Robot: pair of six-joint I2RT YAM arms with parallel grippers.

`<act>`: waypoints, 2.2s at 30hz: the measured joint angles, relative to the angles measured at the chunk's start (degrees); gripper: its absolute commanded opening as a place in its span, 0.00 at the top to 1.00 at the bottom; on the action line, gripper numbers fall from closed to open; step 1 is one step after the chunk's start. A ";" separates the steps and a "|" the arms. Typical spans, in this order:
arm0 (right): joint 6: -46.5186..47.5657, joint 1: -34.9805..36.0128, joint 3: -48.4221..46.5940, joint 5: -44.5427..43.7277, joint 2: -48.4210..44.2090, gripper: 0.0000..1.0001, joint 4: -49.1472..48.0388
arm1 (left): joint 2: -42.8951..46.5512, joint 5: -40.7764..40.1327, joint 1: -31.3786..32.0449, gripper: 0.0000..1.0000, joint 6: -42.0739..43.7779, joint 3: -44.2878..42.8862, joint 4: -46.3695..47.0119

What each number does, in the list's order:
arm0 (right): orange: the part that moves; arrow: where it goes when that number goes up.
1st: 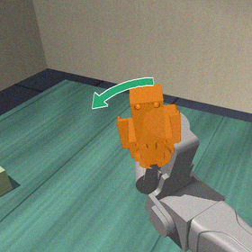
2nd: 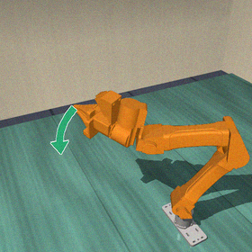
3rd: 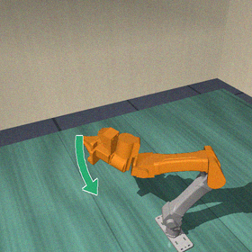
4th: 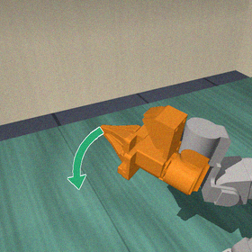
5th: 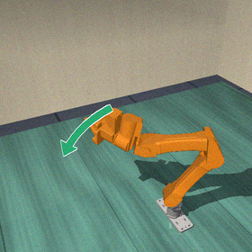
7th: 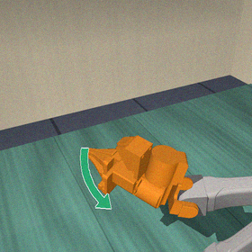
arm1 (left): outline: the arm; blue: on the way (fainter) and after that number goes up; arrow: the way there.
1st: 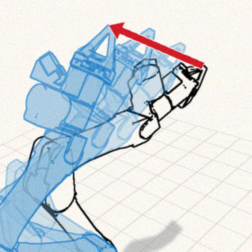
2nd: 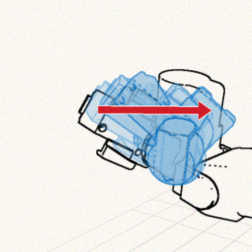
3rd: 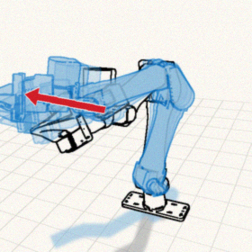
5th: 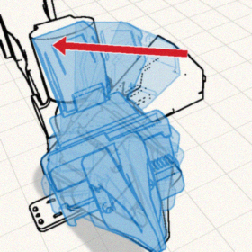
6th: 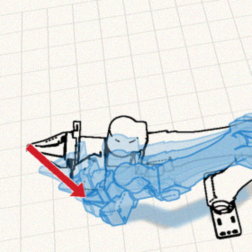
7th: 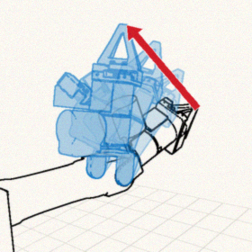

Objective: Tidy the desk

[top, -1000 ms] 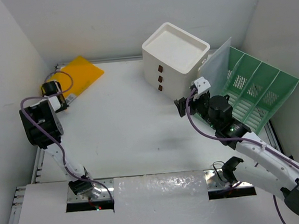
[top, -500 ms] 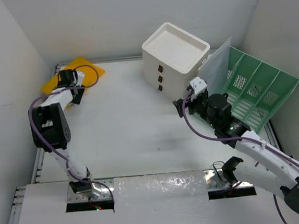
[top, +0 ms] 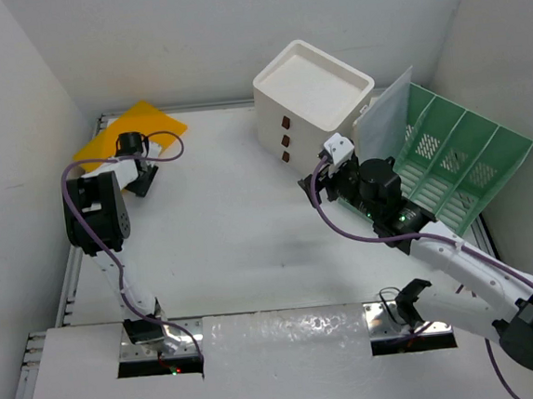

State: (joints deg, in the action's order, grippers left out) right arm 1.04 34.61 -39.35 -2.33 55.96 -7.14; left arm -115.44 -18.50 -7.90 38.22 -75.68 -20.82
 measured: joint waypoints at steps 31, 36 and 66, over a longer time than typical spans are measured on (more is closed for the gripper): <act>0.48 3.39 -3.28 1.14 6.71 0.17 -1.99 | -2.01 -0.74 0.09 1.00 9.55 1.49 6.51; -7.28 5.01 -5.90 1.38 16.48 0.17 -7.13 | 8.28 7.28 0.07 1.00 8.41 8.94 3.67; -64.52 14.25 -62.93 -15.47 86.49 0.17 -22.01 | 41.51 26.01 0.09 1.00 5.46 36.79 -2.10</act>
State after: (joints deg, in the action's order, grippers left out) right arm -63.48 48.86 -102.28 -17.80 142.45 -29.15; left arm -73.93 7.51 -7.81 43.68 -38.89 -22.92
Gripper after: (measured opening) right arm 0.838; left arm 0.027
